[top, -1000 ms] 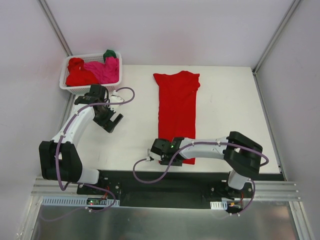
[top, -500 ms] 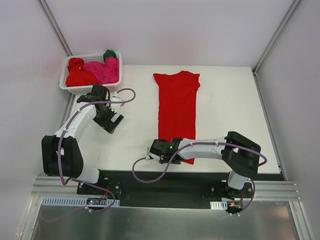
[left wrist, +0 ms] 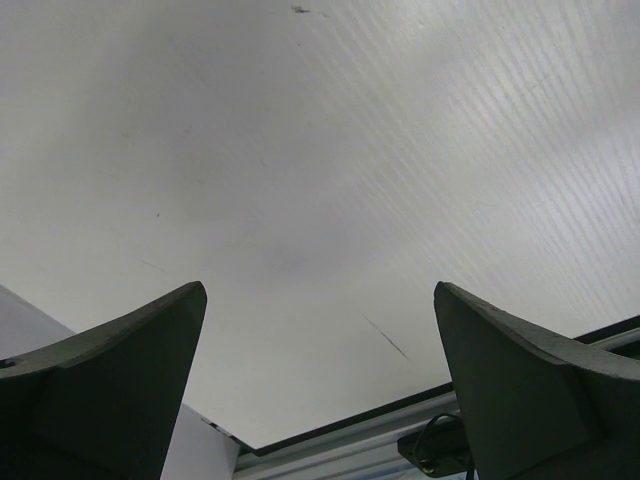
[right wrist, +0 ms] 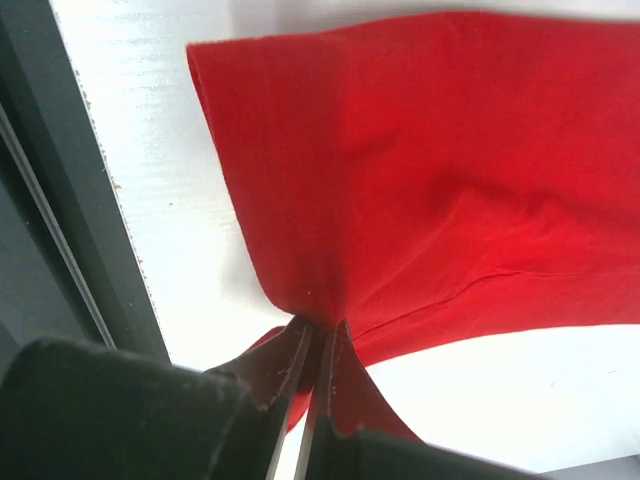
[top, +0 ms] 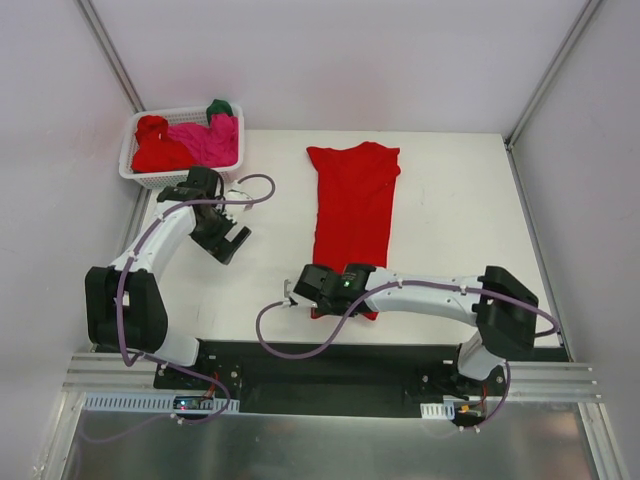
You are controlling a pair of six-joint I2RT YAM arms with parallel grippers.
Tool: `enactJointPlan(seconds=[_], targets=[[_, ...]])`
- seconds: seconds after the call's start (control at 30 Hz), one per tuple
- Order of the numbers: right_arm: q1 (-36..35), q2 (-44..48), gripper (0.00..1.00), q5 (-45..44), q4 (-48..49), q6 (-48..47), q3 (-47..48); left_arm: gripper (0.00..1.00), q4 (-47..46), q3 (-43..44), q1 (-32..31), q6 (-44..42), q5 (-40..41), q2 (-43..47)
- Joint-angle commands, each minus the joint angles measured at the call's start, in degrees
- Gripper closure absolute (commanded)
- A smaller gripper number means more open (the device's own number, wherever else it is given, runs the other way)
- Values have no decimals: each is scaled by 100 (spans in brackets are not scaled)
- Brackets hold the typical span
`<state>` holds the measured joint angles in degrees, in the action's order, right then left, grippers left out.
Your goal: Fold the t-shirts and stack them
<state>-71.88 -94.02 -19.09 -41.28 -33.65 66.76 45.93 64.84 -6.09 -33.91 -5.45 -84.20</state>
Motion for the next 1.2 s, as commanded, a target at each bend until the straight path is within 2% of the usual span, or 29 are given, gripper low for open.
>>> enactJointPlan(seconds=[0.0, 0.13, 0.43, 0.9, 1.17], targets=[[-55, 419, 99, -243, -337, -264, 188, 1, 144, 91, -94, -1, 0, 44], [-11, 639, 99, -402, -390, -536, 153, 1, 135, 11, -94, -10, 27, 115], [393, 700, 99, -859, -539, -854, 715, 1, 135, 11, -94, -10, 18, 159], [315, 1166, 99, -1299, -689, -1214, 961, 1, 135, 310, -112, -63, 62, 44], [104, 1439, 99, -1194, -996, -1170, 1023, 1, 135, 249, -130, -45, 53, 88]])
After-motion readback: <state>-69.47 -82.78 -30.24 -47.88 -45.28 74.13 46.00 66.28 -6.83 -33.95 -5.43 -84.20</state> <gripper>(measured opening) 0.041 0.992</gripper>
